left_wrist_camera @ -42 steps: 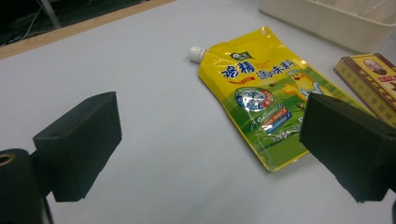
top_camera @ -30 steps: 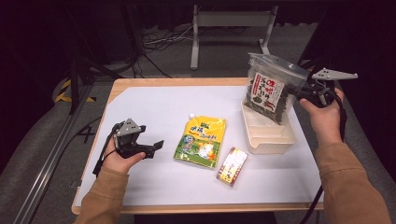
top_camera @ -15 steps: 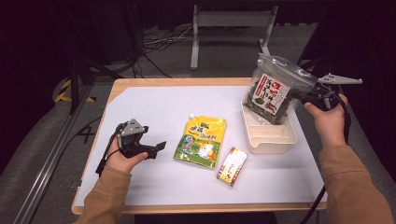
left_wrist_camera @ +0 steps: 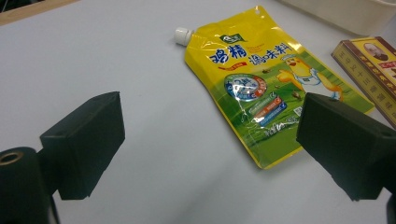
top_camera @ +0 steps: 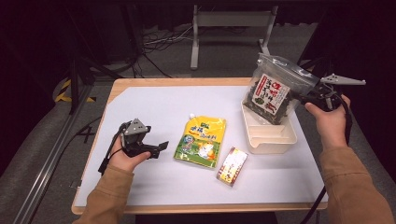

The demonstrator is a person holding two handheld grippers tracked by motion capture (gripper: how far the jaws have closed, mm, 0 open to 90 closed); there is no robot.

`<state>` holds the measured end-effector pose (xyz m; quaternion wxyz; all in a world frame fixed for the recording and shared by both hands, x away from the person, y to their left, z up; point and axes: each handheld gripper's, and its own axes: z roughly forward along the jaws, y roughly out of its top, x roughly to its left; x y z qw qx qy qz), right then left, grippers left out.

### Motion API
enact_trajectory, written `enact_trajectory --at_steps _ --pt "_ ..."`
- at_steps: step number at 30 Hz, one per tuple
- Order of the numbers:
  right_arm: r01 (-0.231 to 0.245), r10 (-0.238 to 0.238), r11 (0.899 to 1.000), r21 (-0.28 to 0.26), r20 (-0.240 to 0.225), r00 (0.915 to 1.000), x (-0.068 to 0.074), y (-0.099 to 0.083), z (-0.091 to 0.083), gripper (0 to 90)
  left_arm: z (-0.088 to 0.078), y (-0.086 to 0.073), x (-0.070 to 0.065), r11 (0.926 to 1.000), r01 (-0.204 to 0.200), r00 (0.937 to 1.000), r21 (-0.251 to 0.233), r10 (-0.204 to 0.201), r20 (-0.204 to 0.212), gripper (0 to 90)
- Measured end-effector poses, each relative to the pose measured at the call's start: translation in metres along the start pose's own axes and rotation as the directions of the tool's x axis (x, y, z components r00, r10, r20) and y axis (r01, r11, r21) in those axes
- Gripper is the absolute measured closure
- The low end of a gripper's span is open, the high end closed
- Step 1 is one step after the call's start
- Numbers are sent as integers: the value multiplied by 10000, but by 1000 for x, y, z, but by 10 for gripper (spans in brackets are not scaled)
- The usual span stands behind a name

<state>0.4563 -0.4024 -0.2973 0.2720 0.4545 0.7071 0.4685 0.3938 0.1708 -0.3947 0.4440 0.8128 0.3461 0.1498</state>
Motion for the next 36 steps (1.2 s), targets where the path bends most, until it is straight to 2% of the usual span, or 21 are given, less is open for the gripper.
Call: enact_trajectory --at_steps 2,5,7,14,19,26,31,33,35,36 --pt "-244 244 9997 35 -3 9997 -2 -2 -1 458 0 1 0 10000 -6 10000 -52 6 -4 85" --pt "-199 199 9998 -13 28 9998 -2 -4 -5 372 1 1 1 10000 -67 10000 -28 66 -49 85" --pt "-160 160 9997 -208 28 9999 -2 -5 -9 346 2 1 0 10000 -17 10000 -7 17 -58 86" --pt "108 -109 9993 -358 -2 9999 3 -7 -20 304 2 1 0 10000 1 10000 10 -1 -73 86" --pt "297 -297 9984 -488 -4 9996 10 -8 -34 301 1 1 1 10000 -20 10000 -80 20 -10 85" --pt "609 -607 9980 -171 117 9981 15 -11 -51 301 0 1 2 9991 274 9995 -311 -270 140 83" --pt "843 -843 9964 -88 72 9964 27 -14 -66 323 2 4 0 9987 403 9981 -318 -388 485 83" --pt "1119 -1120 9936 136 52 9937 34 -18 -69 351 2 7 -1 9991 399 9981 -139 -392 473 123" --pt "1257 -1256 9918 240 -43 9921 38 -21 -71 359 2 8 -2 9990 447 9978 -83 -442 495 128" --pt "1314 -1308 9910 240 -250 9911 44 -23 -74 366 3 10 -3 9990 434 9973 -58 -430 600 131"
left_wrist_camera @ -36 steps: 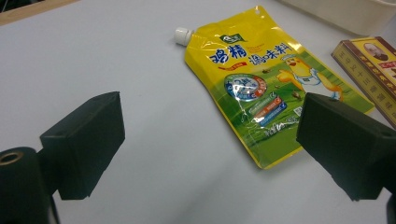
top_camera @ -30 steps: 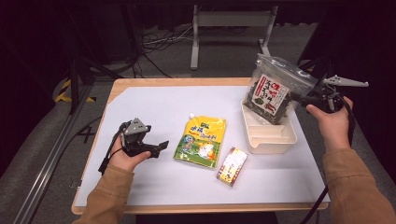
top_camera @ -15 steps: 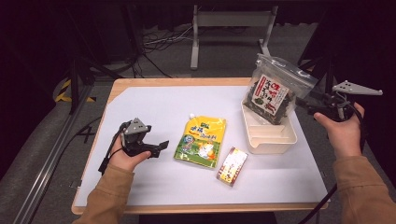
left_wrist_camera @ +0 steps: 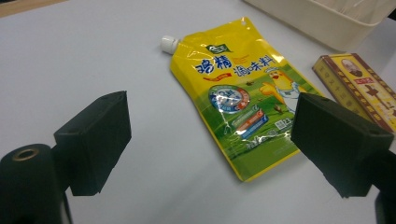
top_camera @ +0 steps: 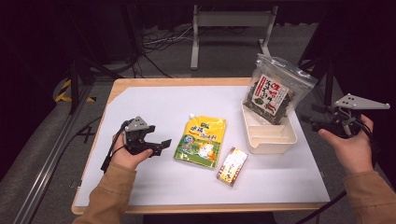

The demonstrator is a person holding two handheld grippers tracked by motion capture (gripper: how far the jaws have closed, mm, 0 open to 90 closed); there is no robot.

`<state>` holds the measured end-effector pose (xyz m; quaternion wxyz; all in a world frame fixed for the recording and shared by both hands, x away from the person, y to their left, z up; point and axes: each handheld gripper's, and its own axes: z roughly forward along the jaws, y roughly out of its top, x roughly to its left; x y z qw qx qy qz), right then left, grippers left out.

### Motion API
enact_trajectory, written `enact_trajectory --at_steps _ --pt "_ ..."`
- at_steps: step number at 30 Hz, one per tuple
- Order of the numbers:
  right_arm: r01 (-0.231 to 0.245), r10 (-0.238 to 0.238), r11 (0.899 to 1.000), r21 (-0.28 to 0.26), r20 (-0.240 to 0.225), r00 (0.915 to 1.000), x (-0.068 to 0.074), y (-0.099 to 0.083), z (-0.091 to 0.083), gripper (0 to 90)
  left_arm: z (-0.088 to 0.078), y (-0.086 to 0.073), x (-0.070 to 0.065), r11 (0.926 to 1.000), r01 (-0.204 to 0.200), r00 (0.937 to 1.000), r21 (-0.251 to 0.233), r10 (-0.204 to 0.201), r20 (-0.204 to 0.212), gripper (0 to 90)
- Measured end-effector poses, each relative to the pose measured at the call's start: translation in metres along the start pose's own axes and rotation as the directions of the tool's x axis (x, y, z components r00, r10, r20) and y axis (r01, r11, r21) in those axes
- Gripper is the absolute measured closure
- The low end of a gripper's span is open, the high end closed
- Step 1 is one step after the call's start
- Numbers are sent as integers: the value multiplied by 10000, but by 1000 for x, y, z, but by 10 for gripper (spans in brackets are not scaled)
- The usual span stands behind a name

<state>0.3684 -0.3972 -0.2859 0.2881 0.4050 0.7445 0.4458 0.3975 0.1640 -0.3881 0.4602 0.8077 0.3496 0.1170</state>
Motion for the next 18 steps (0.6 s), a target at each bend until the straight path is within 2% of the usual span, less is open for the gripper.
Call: enact_trajectory --at_steps 5,6,7,9,12,13,15,18 --pt "380 -383 9992 -83 -480 9981 17 2 -5 389 4 6 -6 9999 -113 9999 129 112 38 110" --pt "442 -447 9990 -95 -599 9972 21 2 -5 398 7 8 -9 9989 -338 9994 327 335 80 110" --pt "442 -447 9990 -95 -599 9972 21 2 -5 398 7 8 -9 9989 -338 9994 327 335 80 108" --pt "593 -598 9982 -77 -890 9942 30 2 -5 418 8 9 -10 9975 -532 9985 474 528 108 104" --pt "720 -730 9973 -131 -1096 9913 38 2 -4 424 9 9 -11 9973 -504 9986 525 497 154 98" --pt "801 -815 9967 -161 -1284 9884 44 2 -3 429 9 9 -11 9976 -422 9990 551 415 148 98" --pt "836 -855 9963 -197 -1372 9868 47 2 -3 429 9 9 -11 9979 -349 9993 545 342 125 98" --pt "805 -842 9963 -295 -1617 9832 55 0 -1 429 11 10 -9 9982 -259 9994 538 248 226 129"
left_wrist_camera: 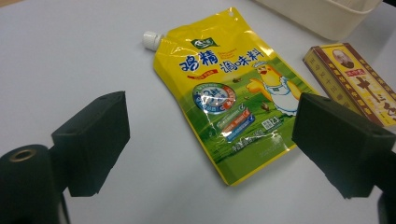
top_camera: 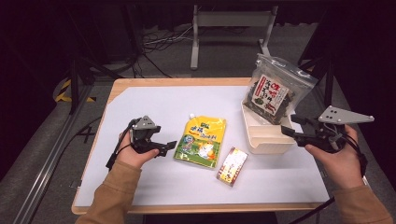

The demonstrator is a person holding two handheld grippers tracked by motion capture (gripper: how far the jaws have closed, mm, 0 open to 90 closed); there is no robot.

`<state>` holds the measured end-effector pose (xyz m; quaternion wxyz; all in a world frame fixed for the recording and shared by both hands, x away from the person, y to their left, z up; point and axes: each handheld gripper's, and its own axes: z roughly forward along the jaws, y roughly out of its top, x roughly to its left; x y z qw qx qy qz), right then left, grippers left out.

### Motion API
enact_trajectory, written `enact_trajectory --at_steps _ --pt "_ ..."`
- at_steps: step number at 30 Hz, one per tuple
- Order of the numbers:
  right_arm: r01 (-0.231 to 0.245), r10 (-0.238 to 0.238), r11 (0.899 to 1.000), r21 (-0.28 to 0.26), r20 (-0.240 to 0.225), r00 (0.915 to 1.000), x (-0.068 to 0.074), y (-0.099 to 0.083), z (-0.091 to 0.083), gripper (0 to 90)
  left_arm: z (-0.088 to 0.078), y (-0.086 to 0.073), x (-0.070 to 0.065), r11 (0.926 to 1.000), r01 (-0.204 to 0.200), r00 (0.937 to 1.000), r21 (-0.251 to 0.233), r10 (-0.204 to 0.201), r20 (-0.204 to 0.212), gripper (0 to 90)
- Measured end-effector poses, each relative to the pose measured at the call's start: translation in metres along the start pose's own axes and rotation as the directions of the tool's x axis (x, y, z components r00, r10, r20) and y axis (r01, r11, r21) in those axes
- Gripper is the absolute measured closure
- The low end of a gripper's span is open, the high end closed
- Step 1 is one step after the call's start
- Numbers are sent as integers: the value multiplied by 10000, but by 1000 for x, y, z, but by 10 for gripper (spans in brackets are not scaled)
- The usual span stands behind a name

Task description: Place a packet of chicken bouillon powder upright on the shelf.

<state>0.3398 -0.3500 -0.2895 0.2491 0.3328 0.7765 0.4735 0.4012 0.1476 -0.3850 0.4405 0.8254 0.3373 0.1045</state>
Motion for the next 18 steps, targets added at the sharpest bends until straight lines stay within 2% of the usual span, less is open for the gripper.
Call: enact_trajectory --at_steps 2,3,5,10,13,16,18 --pt "3 -3 10000 -41 -151 9999 4 -1 2 429 2 1 0 9998 178 9997 3 -179 169 127" --pt "-12 11 10000 -30 -195 9998 6 -2 3 429 2 3 2 9999 120 9998 -1 -120 139 127" --pt "4 -5 10000 -26 -291 9996 9 -3 5 429 4 5 1 9994 344 9990 45 -345 280 126" --pt "15 -14 10000 11 -458 9989 15 -6 9 428 10 11 1 9989 457 9983 94 -460 347 98" --pt "-14 13 10000 -21 -567 9984 17 -7 10 438 17 15 0 9984 558 9982 36 -558 239 158" --pt "143 -139 9999 44 -697 9975 19 -7 13 445 24 16 0 9974 694 9973 175 -698 241 168" --pt "179 -178 9998 6 -861 9961 23 -9 16 447 33 15 2 9961 733 9967 490 -749 322 151"
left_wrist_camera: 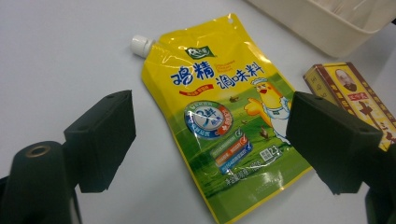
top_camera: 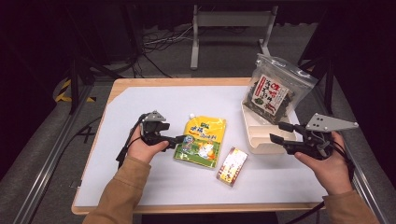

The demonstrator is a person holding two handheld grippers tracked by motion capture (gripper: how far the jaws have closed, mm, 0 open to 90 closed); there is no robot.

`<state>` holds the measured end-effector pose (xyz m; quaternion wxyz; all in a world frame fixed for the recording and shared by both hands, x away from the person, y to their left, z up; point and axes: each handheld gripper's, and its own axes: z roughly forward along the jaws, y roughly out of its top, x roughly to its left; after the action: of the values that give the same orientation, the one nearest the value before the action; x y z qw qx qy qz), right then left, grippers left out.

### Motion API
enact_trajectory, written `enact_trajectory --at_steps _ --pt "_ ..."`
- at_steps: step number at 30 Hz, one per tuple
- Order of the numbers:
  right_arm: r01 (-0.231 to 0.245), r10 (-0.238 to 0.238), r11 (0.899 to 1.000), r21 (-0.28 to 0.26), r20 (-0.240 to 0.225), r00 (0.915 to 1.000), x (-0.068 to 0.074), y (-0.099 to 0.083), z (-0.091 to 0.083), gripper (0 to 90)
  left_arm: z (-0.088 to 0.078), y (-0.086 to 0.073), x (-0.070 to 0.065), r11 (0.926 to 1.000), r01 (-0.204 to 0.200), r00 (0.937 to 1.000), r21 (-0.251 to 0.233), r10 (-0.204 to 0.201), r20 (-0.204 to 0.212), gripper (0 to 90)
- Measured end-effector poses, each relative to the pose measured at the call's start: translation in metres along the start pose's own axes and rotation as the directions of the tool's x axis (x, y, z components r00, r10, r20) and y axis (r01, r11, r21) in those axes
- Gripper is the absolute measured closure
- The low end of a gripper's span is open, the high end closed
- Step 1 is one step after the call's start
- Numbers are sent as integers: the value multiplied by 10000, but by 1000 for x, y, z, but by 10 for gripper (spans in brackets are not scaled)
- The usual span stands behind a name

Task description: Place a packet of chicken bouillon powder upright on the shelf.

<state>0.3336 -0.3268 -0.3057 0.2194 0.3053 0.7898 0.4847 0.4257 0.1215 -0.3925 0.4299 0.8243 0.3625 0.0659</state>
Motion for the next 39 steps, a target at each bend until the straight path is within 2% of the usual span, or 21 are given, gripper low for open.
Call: enact_trajectory --at_steps 1,2,3,5,9,12,14,15,19,23,26,29,33,34,36,39 --pt "3 -3 10000 -22 -42 10000 1 -1 1 447 0 0 0 10000 0 10000 0 0 0 137" --pt "-28 27 10000 -34 -110 9999 2 -1 2 447 8 -1 1 9994 195 9998 301 -195 -7 125" --pt "-28 27 10000 -34 -110 9999 2 -1 2 447 8 -1 1 9994 195 9998 301 -195 -7 119" --pt "-51 51 10000 -19 -182 9998 2 -2 5 446 14 -2 3 9978 366 9992 560 -356 -177 108" --pt "-96 96 10000 5 -282 9996 4 -4 11 438 20 -5 7 9968 619 9980 508 -612 -138 71" --pt "-138 140 9999 56 -332 9994 5 -7 15 431 23 -6 8 9969 537 9984 583 -526 -203 66" --pt "-159 161 9998 71 -341 9993 6 -7 17 429 24 -7 8 9966 509 9986 642 -498 -173 75" --pt "-153 155 9999 62 -351 9993 6 -8 18 429 26 -7 8 9965 436 9990 708 -429 -112 108" --pt "-219 226 9996 169 -414 9989 8 -10 22 429 35 -10 9 9932 645 9979 972 -651 35 165" --pt "-271 278 9995 165 -465 9985 9 -12 23 427 46 -12 8 9896 846 9960 1167 -874 184 185" --pt "-320 327 9993 171 -455 9984 9 -13 23 425 50 -13 8 9877 763 9964 1365 -807 267 232" --pt "-440 448 9989 181 -429 9981 9 -16 23 420 56 -14 8 9840 885 9948 1545 -952 370 224" --pt "-474 480 9987 185 -385 9981 9 -17 22 414 61 -14 6 9836 955 9923 1533 -1062 637 213" --pt "-482 489 9986 196 -383 9981 10 -18 22 413 62 -14 5 9830 936 9925 1580 -1047 635 196" --pt "-499 507 9986 200 -403 9979 10 -18 23 413 63 -14 1 9839 657 9965 1660 -733 399 188" --pt "-480 489 9986 228 -391 9980 11 -18 24 413 65 -14 -3 9852 640 9972 1590 -693 277 198"
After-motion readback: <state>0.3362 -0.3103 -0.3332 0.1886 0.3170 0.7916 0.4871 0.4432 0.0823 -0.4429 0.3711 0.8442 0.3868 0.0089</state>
